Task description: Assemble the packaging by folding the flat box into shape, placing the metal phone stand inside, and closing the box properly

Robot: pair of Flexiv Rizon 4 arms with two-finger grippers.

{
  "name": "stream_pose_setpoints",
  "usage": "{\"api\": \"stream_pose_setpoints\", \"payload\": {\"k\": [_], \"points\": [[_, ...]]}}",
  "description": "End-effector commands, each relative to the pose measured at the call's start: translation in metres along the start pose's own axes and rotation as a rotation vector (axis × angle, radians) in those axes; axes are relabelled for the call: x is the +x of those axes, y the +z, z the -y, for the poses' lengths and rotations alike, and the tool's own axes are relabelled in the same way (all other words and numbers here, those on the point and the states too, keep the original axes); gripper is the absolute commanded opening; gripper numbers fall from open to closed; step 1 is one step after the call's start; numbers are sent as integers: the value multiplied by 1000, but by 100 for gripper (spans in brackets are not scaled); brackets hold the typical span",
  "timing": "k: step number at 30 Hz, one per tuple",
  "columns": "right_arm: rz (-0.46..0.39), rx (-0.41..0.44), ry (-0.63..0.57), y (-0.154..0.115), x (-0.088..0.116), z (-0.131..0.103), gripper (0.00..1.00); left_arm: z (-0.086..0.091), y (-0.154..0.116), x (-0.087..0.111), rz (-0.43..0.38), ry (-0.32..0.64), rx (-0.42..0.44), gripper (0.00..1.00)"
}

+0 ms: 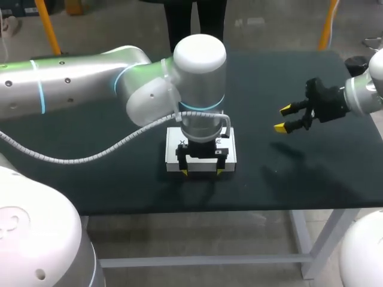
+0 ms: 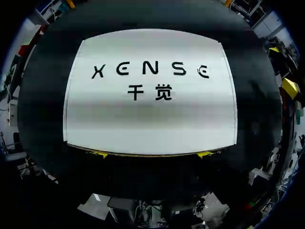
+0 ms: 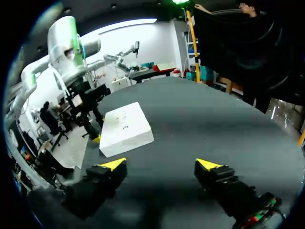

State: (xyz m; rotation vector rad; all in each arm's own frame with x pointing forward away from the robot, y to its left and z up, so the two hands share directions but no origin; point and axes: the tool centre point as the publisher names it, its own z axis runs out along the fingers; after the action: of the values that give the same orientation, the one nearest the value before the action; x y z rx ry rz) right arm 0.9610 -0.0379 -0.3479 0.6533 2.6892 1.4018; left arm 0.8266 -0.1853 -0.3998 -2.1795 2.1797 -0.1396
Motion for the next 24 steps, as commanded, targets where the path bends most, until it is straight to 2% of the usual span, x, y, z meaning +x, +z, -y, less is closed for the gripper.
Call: {"api": "stream_pose_setpoints", "payload": {"k": [1, 11, 24], "points": [[-6, -4, -1, -1, -1, 1, 100, 11, 0, 5, 20, -3, -10, 100], [-6, -4, -1, -1, -1, 1, 100, 37, 3, 1, 23, -41, -8, 100], [-6, -4, -1, -1, -1, 1, 100, 82, 5, -4, 0, -37, -14, 100]]}}
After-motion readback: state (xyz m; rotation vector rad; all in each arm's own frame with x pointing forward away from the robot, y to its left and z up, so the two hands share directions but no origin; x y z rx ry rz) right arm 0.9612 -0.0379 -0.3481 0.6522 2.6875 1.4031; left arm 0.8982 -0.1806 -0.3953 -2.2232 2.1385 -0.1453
